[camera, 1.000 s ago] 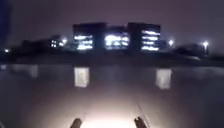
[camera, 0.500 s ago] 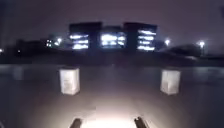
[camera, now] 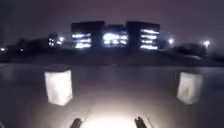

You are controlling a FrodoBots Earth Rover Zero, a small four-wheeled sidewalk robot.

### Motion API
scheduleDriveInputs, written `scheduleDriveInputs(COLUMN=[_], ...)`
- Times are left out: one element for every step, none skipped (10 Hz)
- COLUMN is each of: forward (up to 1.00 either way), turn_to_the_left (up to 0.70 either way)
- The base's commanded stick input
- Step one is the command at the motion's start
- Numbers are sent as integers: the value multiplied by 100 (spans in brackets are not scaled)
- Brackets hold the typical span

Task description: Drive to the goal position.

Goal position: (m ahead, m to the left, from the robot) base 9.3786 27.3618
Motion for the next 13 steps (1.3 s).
scheduleDriveInputs(forward=[100, 100, 100, 100, 100, 100, 100, 100, 100, 100, 100, 100, 100], turn_to_the_left=[0, 0, 0, 0, 0, 0, 0, 0, 0, 0, 0, 0, 0])
